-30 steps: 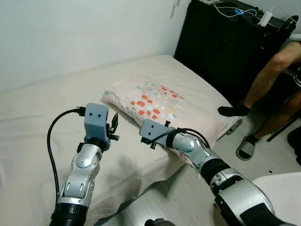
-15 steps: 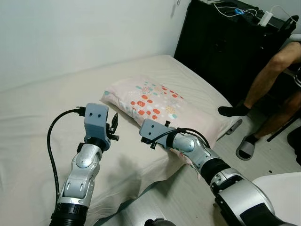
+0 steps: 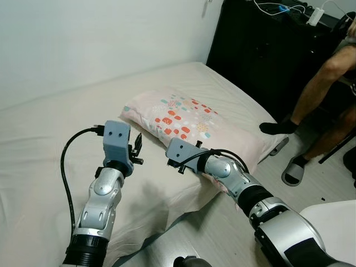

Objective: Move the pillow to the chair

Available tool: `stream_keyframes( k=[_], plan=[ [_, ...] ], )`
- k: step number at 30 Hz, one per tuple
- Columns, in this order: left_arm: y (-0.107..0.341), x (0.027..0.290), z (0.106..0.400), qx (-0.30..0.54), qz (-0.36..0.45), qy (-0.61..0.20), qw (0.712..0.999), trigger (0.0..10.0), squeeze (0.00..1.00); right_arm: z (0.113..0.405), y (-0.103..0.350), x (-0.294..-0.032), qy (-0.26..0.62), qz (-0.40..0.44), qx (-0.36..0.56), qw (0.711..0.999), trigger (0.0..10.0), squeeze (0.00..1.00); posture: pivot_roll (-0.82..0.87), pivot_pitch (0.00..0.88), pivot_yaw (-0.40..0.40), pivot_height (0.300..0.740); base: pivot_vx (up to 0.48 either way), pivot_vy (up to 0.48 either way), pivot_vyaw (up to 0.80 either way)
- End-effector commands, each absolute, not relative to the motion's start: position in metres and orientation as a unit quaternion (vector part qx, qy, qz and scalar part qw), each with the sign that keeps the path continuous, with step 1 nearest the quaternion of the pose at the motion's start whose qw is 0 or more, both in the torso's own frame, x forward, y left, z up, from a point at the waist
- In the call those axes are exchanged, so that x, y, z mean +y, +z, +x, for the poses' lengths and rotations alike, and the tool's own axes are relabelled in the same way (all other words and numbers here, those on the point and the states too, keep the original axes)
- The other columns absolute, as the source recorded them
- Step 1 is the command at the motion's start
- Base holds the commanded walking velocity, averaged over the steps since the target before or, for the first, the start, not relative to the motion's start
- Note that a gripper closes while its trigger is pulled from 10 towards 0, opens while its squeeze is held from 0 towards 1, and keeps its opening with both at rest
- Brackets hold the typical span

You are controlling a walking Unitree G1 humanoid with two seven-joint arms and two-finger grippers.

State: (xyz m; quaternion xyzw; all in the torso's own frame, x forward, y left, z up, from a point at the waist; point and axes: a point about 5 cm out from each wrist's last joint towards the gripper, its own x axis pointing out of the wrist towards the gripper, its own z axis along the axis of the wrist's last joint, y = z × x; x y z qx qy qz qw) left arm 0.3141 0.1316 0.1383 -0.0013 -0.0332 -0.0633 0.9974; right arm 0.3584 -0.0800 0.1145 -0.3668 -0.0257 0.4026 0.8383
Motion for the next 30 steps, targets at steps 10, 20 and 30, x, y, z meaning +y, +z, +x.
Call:
stream_keyframes(
  k=[10,20,30],
  plan=[
    [0.126,0.144,0.308,-0.012,-0.008,-0.042,0.999,10.0,0.0,0.358,0.113,-0.085,0.393,-0.356,-0.025,0.848,10.0,0.0,-0.03,0.101,-0.091,0.694,0.0,0.0,0.0],
    [0.127,0.137,0.309,-0.013,-0.015,-0.045,0.999,10.0,0.0,0.384,0.13,-0.114,0.205,-0.128,0.058,0.968,10.0,0.0,-0.02,0.089,-0.083,0.694,0.0,0.0,0.0],
    [0.12,0.142,0.304,-0.01,-0.025,-0.026,0.999,10.0,0.0,0.372,0.144,-0.107,0.151,0.072,0.019,0.986,10.0,0.0,-0.03,0.081,-0.061,0.694,0.0,0.0,0.0]
  ],
)
